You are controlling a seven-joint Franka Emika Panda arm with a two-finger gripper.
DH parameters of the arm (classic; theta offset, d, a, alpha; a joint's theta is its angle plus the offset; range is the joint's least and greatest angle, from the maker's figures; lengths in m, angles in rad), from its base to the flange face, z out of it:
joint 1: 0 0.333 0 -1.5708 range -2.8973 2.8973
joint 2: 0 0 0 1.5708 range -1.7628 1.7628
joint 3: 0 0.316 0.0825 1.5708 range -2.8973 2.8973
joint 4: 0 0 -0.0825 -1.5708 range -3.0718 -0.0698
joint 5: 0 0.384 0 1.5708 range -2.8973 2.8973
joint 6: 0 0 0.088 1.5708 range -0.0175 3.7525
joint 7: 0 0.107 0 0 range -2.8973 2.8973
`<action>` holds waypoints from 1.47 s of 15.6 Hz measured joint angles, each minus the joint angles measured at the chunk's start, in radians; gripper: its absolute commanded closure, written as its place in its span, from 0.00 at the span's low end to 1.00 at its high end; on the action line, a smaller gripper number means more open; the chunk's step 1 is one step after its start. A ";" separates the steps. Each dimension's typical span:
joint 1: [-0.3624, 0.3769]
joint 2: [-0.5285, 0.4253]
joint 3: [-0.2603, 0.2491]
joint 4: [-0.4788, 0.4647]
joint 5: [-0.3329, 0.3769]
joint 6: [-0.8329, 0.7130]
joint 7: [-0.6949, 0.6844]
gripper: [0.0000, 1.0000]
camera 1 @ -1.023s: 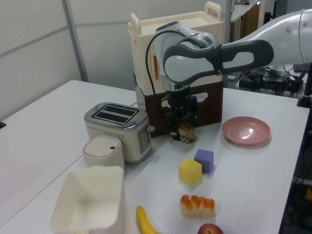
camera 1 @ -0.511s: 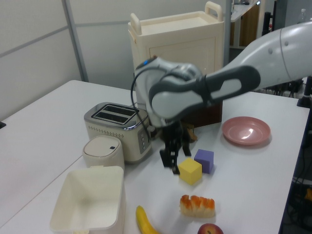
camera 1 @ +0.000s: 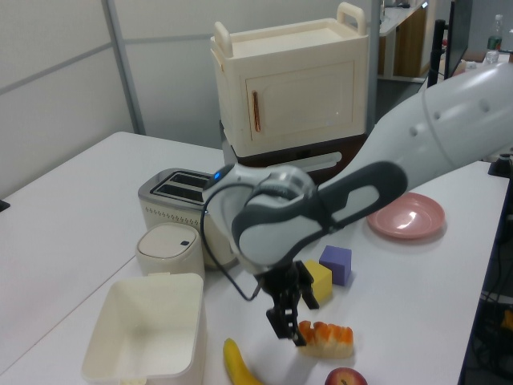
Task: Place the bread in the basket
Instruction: 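Close the gripper on the bread roll and lift it, then carry the bread roll over the wicker basket and open the gripper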
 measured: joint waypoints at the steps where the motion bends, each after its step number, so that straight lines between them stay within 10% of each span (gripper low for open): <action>1: 0.002 0.020 0.000 0.000 0.000 0.003 0.002 0.00; 3: 0.004 0.052 0.000 -0.002 -0.002 0.007 0.008 0.11; 7: 0.004 0.070 0.000 -0.013 -0.026 0.026 0.009 1.00; 16: -0.003 -0.029 -0.013 0.060 0.004 -0.020 0.035 1.00; 21: 0.122 -0.050 -0.008 0.203 0.109 -0.020 0.306 1.00; 23: 0.198 -0.047 -0.007 0.218 0.148 0.024 0.444 0.71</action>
